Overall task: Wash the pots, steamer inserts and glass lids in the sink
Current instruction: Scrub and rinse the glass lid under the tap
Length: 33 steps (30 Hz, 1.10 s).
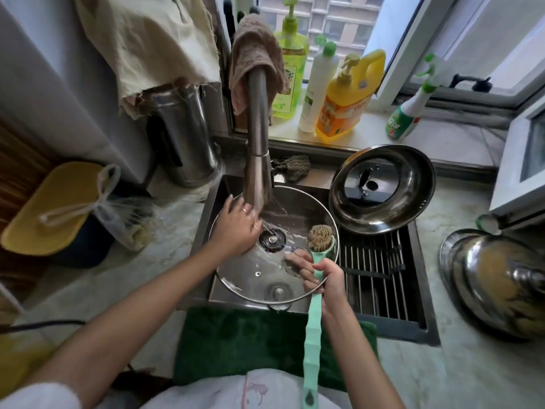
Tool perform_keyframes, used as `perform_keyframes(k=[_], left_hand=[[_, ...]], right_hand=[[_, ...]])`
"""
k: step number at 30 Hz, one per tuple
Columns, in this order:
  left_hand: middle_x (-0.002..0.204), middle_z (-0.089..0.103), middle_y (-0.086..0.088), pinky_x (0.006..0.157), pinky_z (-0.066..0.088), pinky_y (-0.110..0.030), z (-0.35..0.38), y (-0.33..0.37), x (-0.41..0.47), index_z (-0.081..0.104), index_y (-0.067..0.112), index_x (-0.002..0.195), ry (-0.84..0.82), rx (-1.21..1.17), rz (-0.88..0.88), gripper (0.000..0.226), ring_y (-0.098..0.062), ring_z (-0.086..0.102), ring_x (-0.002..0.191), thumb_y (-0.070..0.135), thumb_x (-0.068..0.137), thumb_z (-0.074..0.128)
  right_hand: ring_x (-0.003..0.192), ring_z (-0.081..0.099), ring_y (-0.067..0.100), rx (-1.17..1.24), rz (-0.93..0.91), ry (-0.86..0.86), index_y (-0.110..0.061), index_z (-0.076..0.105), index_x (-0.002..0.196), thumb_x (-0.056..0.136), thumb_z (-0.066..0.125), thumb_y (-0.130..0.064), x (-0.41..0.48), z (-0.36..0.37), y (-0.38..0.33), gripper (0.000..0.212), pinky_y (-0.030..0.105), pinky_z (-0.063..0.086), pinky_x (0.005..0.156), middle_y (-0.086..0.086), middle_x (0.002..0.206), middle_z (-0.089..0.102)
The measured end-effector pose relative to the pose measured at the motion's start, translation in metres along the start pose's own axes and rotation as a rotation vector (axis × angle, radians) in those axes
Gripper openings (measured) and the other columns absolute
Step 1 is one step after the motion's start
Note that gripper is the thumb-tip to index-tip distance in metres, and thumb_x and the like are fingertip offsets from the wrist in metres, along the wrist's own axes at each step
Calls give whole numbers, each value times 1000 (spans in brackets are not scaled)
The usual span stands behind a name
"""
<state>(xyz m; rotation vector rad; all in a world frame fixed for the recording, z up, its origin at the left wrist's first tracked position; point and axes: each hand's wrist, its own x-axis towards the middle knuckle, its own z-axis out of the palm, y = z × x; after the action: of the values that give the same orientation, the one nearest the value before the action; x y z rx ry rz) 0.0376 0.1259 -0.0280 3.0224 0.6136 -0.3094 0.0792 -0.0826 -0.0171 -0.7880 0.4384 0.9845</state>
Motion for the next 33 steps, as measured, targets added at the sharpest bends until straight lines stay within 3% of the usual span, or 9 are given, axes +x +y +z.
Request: perform_keyframes(k=[2,4,8,10,17,20,23,30,33], left_hand=[[141,48,-13,118,-1,-50,-8,7,9,26,18,149,3,-50,-49,55,-27,32,138,41,99,21],[154,27,-11,117,-5,-48,-1,24,3,8,20,152,-9,-133,99,58,-24,20,144,42,99,19],[157,-10,10,118,-10,-37,5,12,-29,-5,35,149,-102,-144,573,54,-8,-11,144,48,99,11],[155,-15,11,117,-11,-35,3,-8,-30,-10,34,148,-110,-34,531,56,-9,-13,144,51,97,9],[154,27,-14,114,12,-49,-2,32,15,-3,19,151,3,-105,-51,71,-27,34,137,53,88,1],[157,-15,-3,118,-6,-45,1,54,2,-12,23,149,-56,-210,124,62,-19,-8,147,47,98,11],[155,-13,12,117,-11,-36,2,30,-26,-7,35,147,-59,-165,484,58,-7,-12,144,52,94,4],[141,48,-14,117,0,-48,-15,-1,9,35,15,145,-37,6,-6,60,-26,30,140,48,98,19],[158,13,-11,117,5,-44,-6,35,6,5,20,152,-62,-124,144,62,-24,18,145,47,97,18]], right_hand=[[30,28,1,34,9,-67,-3,46,80,58,50,-6,1,3,2,23,9,17,25,16,70,65],[30,29,1,75,19,-106,-4,46,77,45,60,-3,1,7,2,35,10,19,24,11,62,61],[25,30,2,-37,-26,109,-4,62,59,71,30,2,-5,5,-8,35,9,15,26,1,45,53],[23,31,2,-131,-70,168,-7,61,43,80,26,6,-13,3,-13,52,9,17,28,-2,39,50],[29,25,1,-55,-10,88,2,51,82,61,31,-1,-3,13,-5,29,9,15,25,17,71,67],[29,26,0,-63,1,74,1,50,86,55,39,-2,1,13,-7,33,10,17,24,14,68,66],[26,29,0,-112,-27,125,3,52,85,68,30,3,-4,8,-9,28,9,15,24,7,54,63],[27,26,1,-151,-15,184,0,49,70,79,17,10,-7,7,-6,35,10,13,26,11,52,62],[23,25,1,-183,-43,185,-4,44,55,85,21,9,1,10,-1,40,10,11,27,-1,38,49]])
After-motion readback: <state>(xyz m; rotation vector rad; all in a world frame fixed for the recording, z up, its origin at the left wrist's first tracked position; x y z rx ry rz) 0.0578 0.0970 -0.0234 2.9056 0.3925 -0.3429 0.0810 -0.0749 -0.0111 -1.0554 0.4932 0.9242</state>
